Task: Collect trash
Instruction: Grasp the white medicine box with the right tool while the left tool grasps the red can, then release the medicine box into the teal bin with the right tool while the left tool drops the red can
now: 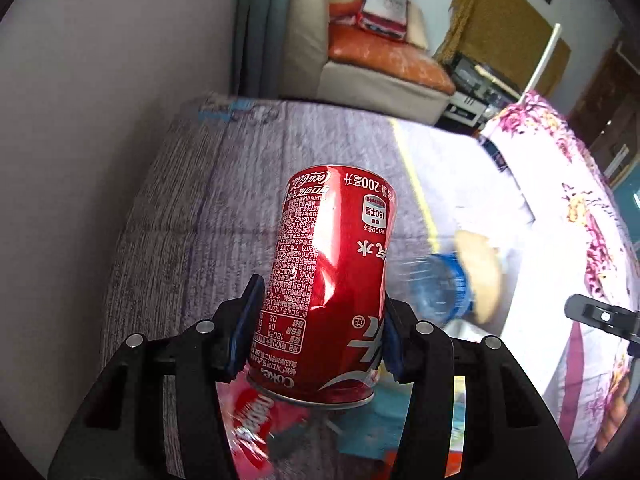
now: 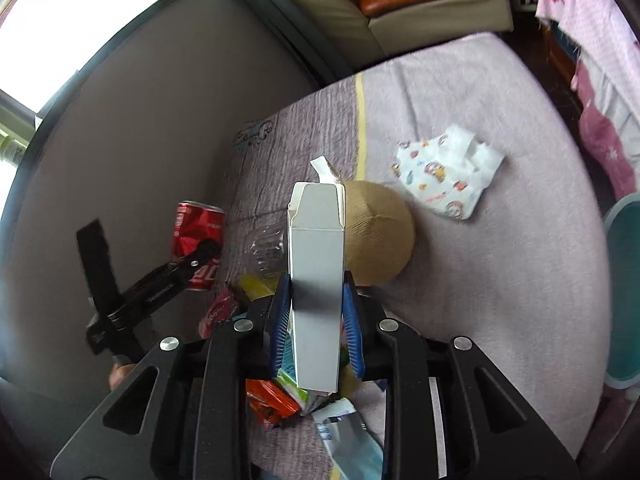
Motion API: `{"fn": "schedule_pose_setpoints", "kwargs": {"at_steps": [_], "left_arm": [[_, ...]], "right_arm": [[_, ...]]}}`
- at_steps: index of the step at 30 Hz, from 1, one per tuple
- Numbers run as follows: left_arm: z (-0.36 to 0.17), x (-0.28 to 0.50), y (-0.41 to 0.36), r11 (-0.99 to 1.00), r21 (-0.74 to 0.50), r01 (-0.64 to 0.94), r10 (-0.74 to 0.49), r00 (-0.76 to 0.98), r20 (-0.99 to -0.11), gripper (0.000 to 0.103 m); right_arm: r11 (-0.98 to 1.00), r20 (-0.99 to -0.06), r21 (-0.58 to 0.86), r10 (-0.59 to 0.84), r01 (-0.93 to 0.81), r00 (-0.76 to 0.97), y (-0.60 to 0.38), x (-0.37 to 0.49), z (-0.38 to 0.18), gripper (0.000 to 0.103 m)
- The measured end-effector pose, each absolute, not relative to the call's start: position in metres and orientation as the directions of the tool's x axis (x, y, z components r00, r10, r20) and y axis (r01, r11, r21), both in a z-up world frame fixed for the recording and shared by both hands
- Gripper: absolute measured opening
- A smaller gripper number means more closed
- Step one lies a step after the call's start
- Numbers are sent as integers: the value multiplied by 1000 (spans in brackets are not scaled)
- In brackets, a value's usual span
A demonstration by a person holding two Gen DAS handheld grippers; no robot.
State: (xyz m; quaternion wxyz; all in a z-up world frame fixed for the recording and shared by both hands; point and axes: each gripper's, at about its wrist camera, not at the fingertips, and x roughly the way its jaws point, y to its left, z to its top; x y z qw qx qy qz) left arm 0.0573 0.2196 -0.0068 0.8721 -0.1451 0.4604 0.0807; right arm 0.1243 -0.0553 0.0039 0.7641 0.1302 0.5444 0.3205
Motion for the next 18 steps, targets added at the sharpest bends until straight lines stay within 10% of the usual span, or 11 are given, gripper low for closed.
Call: {"fn": "schedule_pose_setpoints", "kwargs": {"at_steps": [18], "left_arm": [[24, 76, 62, 987, -163, -7, -128, 580, -804, 53]], "right_arm": [[849, -726, 484, 524, -211, 446, -186, 110, 29, 24]]}}
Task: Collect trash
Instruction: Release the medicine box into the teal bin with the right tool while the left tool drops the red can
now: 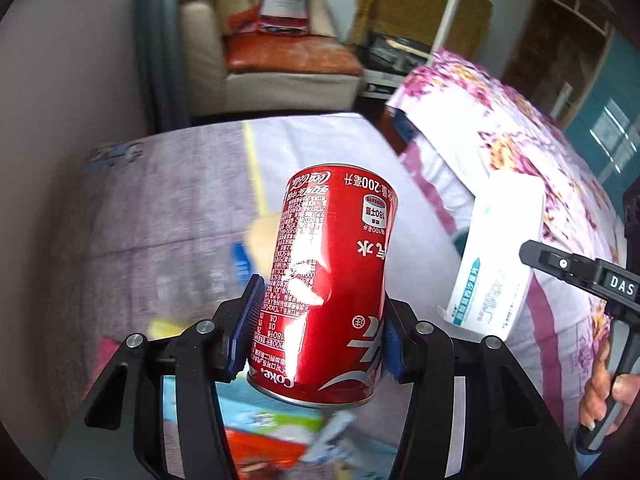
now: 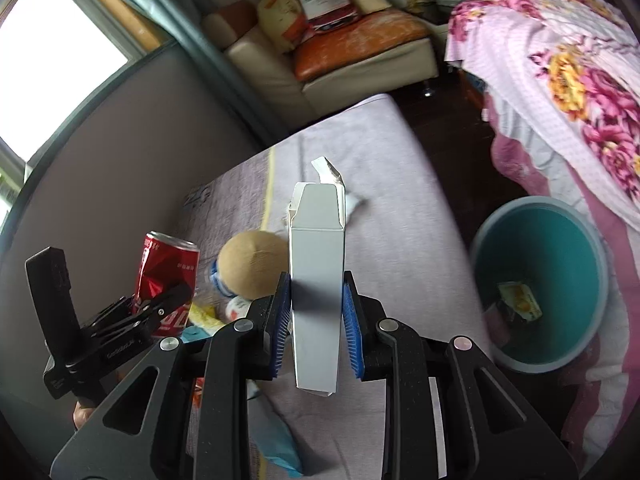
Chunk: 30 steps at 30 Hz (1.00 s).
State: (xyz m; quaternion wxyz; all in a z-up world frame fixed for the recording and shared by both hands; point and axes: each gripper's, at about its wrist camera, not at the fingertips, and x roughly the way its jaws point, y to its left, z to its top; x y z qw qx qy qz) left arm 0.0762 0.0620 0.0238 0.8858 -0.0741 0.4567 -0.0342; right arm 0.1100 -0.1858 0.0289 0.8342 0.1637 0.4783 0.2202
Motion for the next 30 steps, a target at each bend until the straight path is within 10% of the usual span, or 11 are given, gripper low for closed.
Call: {"fn": "schedule_pose_setpoints", "kwargs": {"at_steps": [30], "left_arm": [[-58, 159, -195, 931, -56, 360, -190, 349, -918, 53]], "right_arm": [[881, -763, 450, 293, 147, 576, -403, 117, -43, 24]]}}
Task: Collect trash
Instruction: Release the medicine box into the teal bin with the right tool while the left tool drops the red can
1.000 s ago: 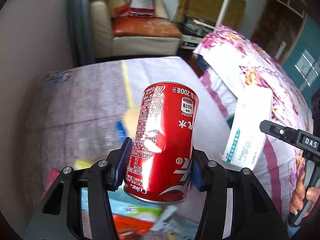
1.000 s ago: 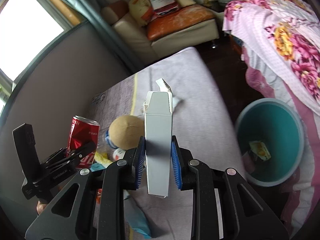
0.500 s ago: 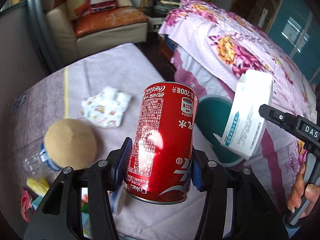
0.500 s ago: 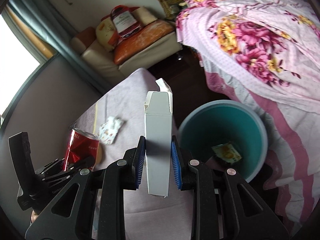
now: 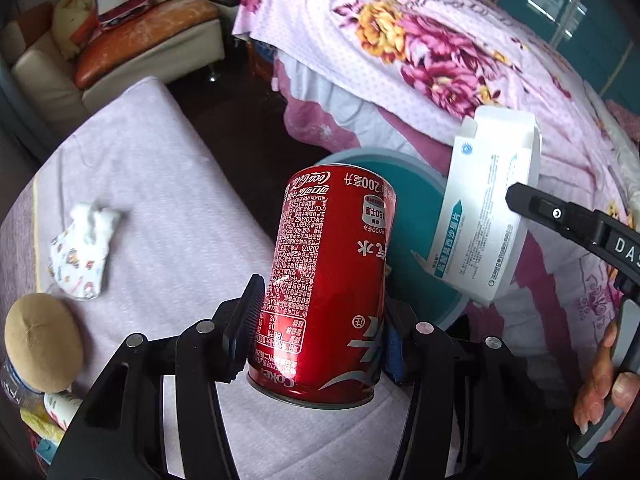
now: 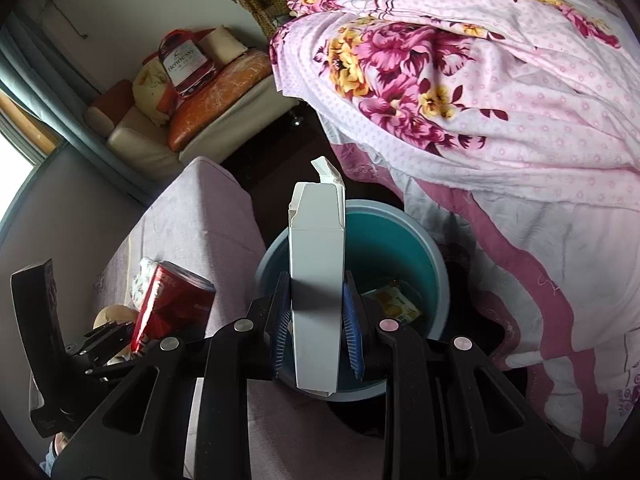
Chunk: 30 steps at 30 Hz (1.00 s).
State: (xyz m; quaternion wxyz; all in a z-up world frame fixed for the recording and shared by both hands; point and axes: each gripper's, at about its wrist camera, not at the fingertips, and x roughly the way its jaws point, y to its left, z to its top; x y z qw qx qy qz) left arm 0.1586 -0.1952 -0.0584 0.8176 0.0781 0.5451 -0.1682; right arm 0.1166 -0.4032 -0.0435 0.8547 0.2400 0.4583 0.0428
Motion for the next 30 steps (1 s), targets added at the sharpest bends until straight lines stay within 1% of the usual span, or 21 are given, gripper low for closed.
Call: {"fn": "schedule_pose_setpoints", "kwargs": {"at_steps": [8, 10, 12, 14, 26, 29, 30], "left_arm": [[-80, 167, -217, 921, -43, 386, -171, 303, -937, 54], [-82, 168, -218, 920, -42, 389, -170, 301, -938, 57], [-82, 168, -219, 921, -38, 389, -167, 305, -938, 65], [-81, 168, -217, 922, -37, 386, -168, 312, -935, 69], [-74, 163, -191, 937, -90, 337, -200, 308, -930, 70], [-71, 158, -185, 941, -93, 327, -202, 318, -926, 87], [-70, 156, -183, 942, -88, 323, -200, 330, -923, 88]], "right_arm": [[880, -781, 442, 283, 173, 557, -410, 119, -54, 24], [883, -786, 436, 279, 175, 551, -409, 119, -56, 24], [884, -791, 432, 277, 177, 546, -409, 120, -57, 24], [885, -793, 430, 276, 178, 543, -407, 121, -58, 24], [898, -812, 406, 268, 172, 518, -392, 130, -61, 24], [902, -819, 396, 261, 174, 511, -389, 130, -61, 24], [904, -821, 392, 258, 173, 509, -388, 131, -61, 24]]}}
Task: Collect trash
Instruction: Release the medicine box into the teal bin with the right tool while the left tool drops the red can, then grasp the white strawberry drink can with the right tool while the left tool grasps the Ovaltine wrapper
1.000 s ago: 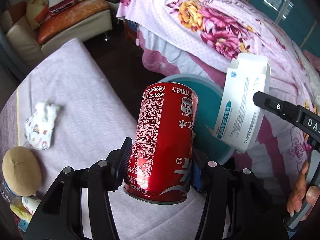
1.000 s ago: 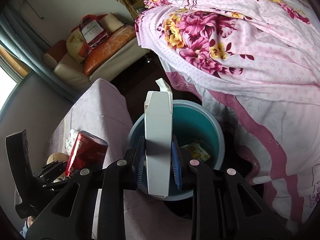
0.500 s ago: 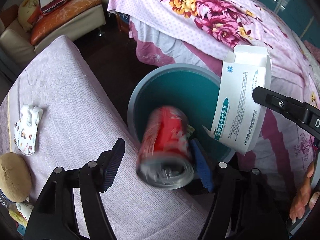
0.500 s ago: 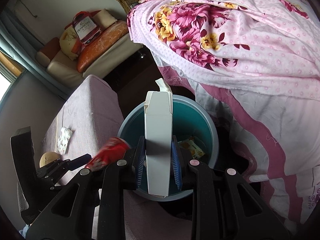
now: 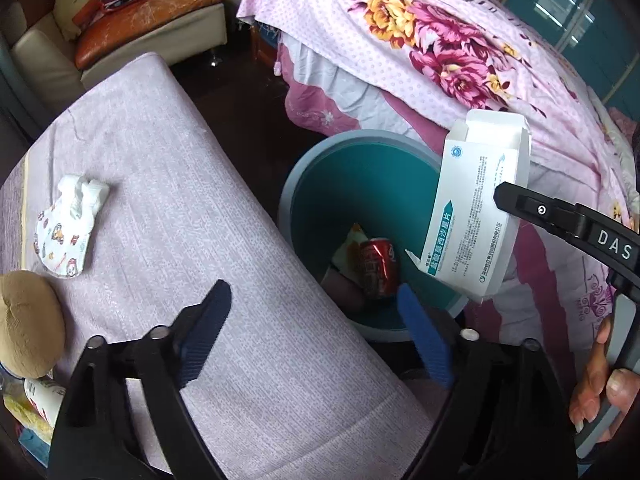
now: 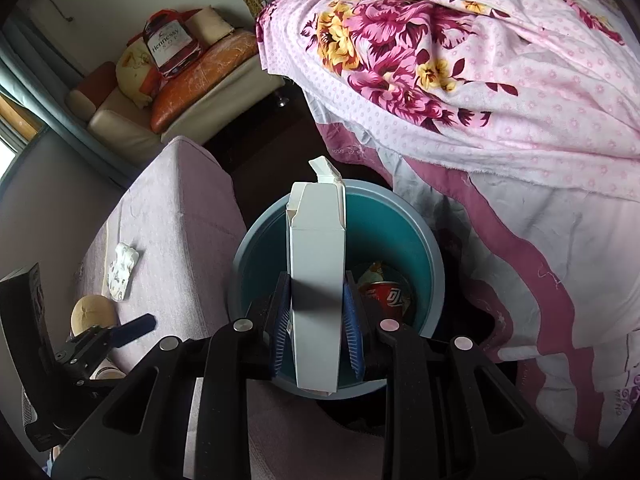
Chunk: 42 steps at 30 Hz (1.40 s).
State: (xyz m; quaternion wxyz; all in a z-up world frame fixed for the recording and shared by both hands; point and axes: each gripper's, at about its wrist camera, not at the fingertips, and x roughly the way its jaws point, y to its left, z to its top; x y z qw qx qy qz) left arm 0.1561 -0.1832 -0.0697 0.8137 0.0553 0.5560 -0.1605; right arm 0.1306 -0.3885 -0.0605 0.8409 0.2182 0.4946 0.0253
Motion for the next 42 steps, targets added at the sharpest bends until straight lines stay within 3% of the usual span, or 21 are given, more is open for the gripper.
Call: {"fn": "schedule_pose_setpoints", "kwargs": {"at_steps": [6, 9, 11, 13, 15, 17, 30, 42], "left_arm": [[-61, 151, -171, 944, -109, 310, -219, 345, -913, 88], [-56, 148, -163, 947, -118, 298, -225, 356, -907, 92], [-54, 147, -156, 950, -123, 287, -227, 362, -904, 92], [-53, 143, -148, 952, -132, 274, -230, 363, -903, 93], [-52, 140, -140, 955, -140, 262, -233, 366, -901, 93], [-52, 138, -136, 956, -146, 253, -235, 368, -900, 93], [-36, 109, -88, 965, -171, 200, -241, 407, -881, 93], [-17, 60, -9, 982, -144, 122, -185, 464, -867, 93]], "right_arm": [[909, -833, 379, 253, 175, 492, -380, 133, -59, 28], [909, -835, 377, 251, 178, 490, -379, 133, -58, 52], [914, -836, 368, 243, 172, 492, -375, 132, -55, 56], [915, -840, 364, 241, 175, 487, -371, 131, -55, 69], [917, -842, 358, 235, 176, 486, -369, 130, -53, 70], [919, -849, 352, 232, 181, 474, -365, 130, -52, 78], [937, -872, 317, 225, 150, 435, -333, 117, -40, 82], [964, -869, 226, 264, -138, 419, -240, 98, -16, 83]]}}
